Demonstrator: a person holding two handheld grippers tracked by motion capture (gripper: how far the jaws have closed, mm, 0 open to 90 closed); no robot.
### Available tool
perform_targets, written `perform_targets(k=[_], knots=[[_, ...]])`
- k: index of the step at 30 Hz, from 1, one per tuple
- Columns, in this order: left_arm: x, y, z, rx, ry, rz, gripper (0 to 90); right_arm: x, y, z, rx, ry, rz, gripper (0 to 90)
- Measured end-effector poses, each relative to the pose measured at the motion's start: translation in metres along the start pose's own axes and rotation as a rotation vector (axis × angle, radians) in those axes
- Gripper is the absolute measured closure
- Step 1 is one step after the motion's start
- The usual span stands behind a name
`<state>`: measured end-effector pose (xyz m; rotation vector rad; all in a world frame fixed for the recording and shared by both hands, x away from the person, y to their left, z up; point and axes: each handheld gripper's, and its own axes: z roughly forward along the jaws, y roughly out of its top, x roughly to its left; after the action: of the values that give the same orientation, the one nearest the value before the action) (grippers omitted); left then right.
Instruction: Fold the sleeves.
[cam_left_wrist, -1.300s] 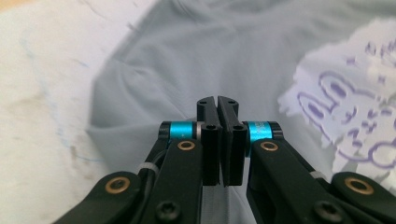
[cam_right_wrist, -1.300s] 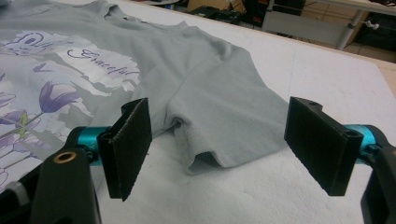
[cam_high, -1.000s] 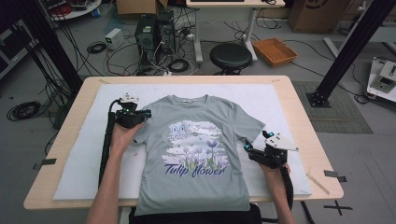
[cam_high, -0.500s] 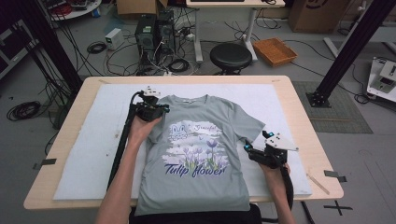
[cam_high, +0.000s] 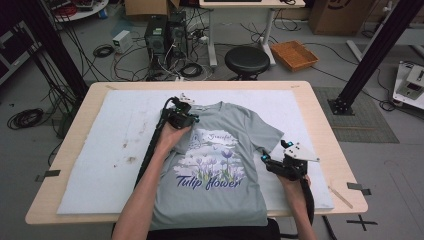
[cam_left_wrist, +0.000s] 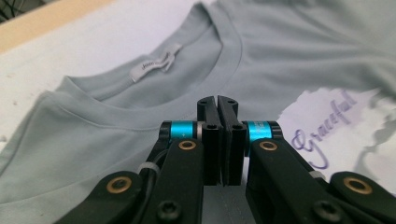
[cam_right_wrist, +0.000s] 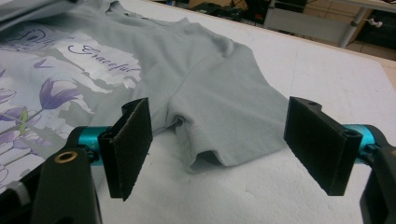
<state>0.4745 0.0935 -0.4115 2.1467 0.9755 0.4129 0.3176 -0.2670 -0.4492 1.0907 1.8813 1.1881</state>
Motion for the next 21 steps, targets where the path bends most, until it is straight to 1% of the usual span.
perform_targets(k=[1, 2, 4, 6, 7, 8, 9, 10, 11, 12, 13, 15, 17, 18, 19, 21], knots=[[-0.001, -0.001, 0.003, 0.008, -0.005, -0.001, 88.0, 0.000, 0.000, 0.000, -0.001, 0.000, -0.004, 23.8], [-0.001, -0.003, 0.007, 0.032, -0.012, -0.005, 87.9, 0.000, 0.000, 0.000, -0.001, 0.000, -0.004, 23.7], [0.000, -0.006, 0.011, 0.057, -0.026, -0.010, 87.6, 0.000, 0.000, 0.000, -0.001, 0.001, -0.003, 23.7], [0.001, -0.009, 0.013, 0.062, -0.039, -0.013, 87.0, 0.000, 0.000, 0.000, -0.001, 0.001, -0.003, 23.7], [0.001, -0.010, 0.013, 0.069, -0.051, -0.017, 85.1, 0.000, 0.000, 0.000, -0.001, 0.001, -0.003, 23.7], [0.002, -0.011, 0.013, 0.077, -0.063, -0.018, 81.1, 0.000, 0.000, 0.000, -0.001, 0.000, -0.004, 23.8], [0.002, -0.012, 0.012, 0.081, -0.062, -0.010, 74.0, 0.000, 0.000, 0.000, 0.001, -0.001, -0.006, 23.7], [0.003, -0.013, 0.010, 0.075, -0.055, -0.003, 70.6, 0.000, 0.000, 0.000, 0.000, -0.002, -0.005, 23.7], [0.004, -0.013, 0.007, 0.058, -0.050, -0.005, 66.7, 0.000, 0.000, 0.000, -0.001, -0.001, -0.005, 23.7], [0.007, -0.013, 0.002, 0.038, -0.047, -0.016, 62.7, 0.000, 0.000, 0.000, 0.000, -0.002, -0.005, 23.7], [0.010, -0.013, -0.005, 0.016, -0.047, -0.026, 60.6, 0.000, 0.000, 0.000, -0.003, -0.004, -0.004, 23.7], [0.016, -0.014, -0.019, -0.019, -0.034, -0.034, 58.3, 0.000, 0.000, 0.000, -0.007, -0.007, -0.003, 23.7], [0.024, -0.016, -0.034, -0.049, -0.010, -0.043, 55.5, 0.000, 0.000, -0.001, -0.009, -0.007, 0.003, 23.7], [0.024, -0.016, -0.034, -0.049, -0.010, -0.043, 54.4, 0.000, 0.000, -0.001, -0.009, -0.007, 0.003, 23.7], [0.033, -0.019, -0.048, -0.074, 0.007, -0.053, 53.1, -0.001, 0.000, -0.001, -0.013, -0.010, 0.007, 23.6], [0.040, -0.024, -0.060, -0.098, 0.018, -0.071, 51.8, -0.001, -0.001, -0.001, -0.018, -0.010, 0.012, 23.5]])
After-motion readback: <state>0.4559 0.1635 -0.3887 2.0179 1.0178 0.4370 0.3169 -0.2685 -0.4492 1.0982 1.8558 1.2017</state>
